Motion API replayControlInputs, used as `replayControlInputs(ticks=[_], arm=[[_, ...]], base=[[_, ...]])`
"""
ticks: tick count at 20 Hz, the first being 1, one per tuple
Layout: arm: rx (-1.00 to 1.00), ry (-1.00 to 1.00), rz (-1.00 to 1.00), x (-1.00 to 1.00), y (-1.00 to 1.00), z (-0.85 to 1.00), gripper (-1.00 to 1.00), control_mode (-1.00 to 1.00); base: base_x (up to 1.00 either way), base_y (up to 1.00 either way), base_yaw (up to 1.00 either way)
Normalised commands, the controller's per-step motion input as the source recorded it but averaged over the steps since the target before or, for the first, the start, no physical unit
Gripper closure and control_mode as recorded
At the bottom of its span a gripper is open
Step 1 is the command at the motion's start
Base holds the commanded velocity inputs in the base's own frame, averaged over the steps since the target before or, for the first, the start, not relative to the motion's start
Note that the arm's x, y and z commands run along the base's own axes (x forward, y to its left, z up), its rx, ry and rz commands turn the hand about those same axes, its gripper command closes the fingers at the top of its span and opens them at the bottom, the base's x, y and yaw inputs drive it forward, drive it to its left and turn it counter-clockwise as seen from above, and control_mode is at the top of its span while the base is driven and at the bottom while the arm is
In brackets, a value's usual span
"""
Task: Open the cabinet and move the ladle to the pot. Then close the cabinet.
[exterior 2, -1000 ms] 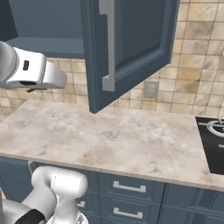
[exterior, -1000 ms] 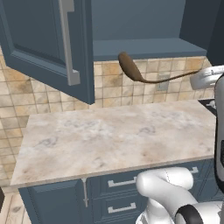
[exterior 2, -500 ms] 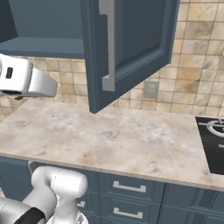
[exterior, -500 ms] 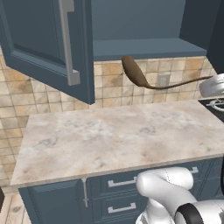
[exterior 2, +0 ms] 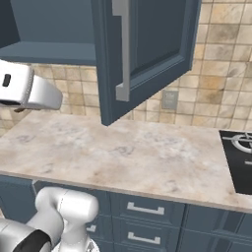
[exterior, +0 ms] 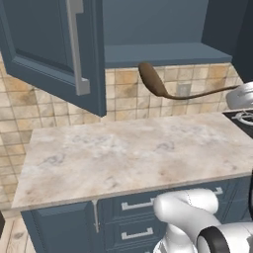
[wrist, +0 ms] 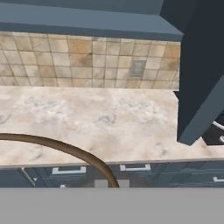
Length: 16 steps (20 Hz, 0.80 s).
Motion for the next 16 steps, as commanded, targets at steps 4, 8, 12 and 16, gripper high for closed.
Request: replayControlInputs(ticks=[4,8,12,16], arm=[[0.0,0.0,0.0,0.0,0.0,0.0,1.0,1.0],[0.0,0.0,0.0,0.0,0.0,0.0,1.0,1.0],[0.0,0.0,0.0,0.0,0.0,0.0,1.0,1.0],[0.0,0.0,0.0,0.0,0.0,0.0,1.0,1.0]], base=[[-1.0,0.0,-0.05],[-1.0,-0.05,-0.06],[-0.19,-0.74,-0.05],[0.38,-1.0,-0.08]])
